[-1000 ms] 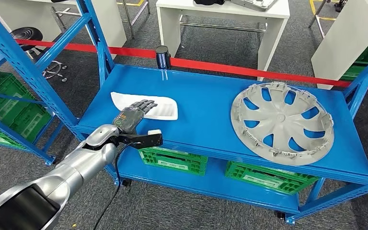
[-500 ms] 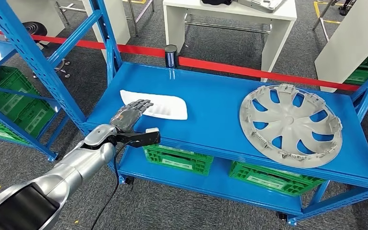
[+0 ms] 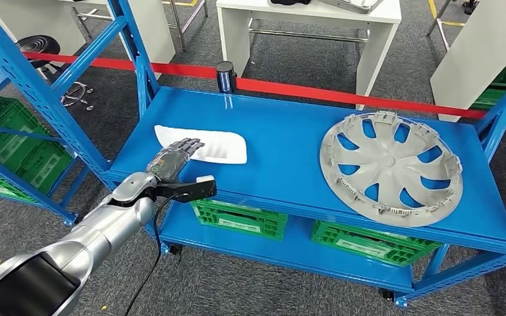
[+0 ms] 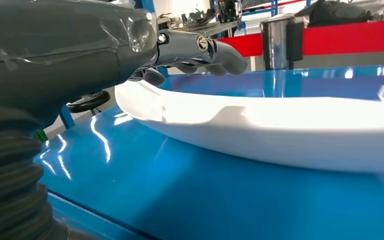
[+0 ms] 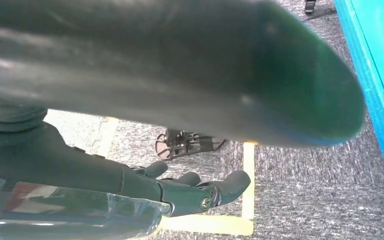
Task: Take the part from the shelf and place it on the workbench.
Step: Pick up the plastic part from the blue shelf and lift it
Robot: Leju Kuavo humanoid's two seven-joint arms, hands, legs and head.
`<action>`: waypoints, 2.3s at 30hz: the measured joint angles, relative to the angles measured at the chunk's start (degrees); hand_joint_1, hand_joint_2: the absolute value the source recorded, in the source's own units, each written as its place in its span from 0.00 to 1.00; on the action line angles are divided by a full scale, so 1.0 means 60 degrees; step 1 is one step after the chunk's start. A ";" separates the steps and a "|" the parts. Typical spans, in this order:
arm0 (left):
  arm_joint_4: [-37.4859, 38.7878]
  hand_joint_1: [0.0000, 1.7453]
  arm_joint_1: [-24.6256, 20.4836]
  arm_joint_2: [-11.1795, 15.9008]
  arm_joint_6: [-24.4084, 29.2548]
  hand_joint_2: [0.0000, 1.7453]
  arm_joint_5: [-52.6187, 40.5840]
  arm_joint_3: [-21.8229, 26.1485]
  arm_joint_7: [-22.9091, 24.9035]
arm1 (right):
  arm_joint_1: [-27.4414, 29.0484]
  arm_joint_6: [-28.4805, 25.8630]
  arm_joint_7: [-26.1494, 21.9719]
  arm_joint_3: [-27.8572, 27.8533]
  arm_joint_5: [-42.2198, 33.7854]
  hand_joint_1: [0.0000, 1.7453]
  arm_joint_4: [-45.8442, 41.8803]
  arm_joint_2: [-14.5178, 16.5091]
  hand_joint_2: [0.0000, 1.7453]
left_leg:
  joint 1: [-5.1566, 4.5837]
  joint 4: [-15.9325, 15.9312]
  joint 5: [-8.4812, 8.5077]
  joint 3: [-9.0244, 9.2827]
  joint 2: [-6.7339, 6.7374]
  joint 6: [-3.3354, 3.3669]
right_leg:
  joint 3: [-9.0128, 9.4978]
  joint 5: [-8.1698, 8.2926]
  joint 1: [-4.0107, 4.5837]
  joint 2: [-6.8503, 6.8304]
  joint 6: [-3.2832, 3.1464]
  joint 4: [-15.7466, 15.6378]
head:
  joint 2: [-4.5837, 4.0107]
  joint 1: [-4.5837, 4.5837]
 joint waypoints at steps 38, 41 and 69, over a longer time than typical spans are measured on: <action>-0.0107 0.00 0.0219 0.0168 0.0003 1.00 0.0707 0.0644 -0.0807 | -0.0032 0.0262 -0.0056 0.0289 0.0127 0.00 -0.0064 -0.0172 0.00 | -0.0052 -0.0800 0.0263 0.0390 0.0029 0.0334 | -0.0462 -0.0427 0.0056 -0.0035 0.0110 0.0851 | 0.0000 0.0022; -0.0499 0.00 0.0392 -0.0030 -0.0471 1.00 0.1313 0.0847 -0.1498 | -0.0037 0.0187 -0.0050 0.0289 0.0067 0.00 -0.0065 -0.0178 0.00 | -0.0088 -0.0810 0.0273 0.0380 -0.0001 0.0365 | -0.1253 -0.1012 0.0055 -0.0035 0.0094 0.2503 | 0.0000 0.0031; -1.1943 0.00 0.3105 0.0523 -0.4165 0.00 1.0530 0.0954 -0.0348 | 0.0205 0.0125 -0.0797 0.0155 -0.0777 0.00 0.0215 0.0052 0.00 | -0.0080 -0.0819 0.0199 0.0444 0.0060 0.0381 | -0.0496 -0.0658 0.0059 -0.0028 0.0096 0.1095 | 0.0000 -0.0001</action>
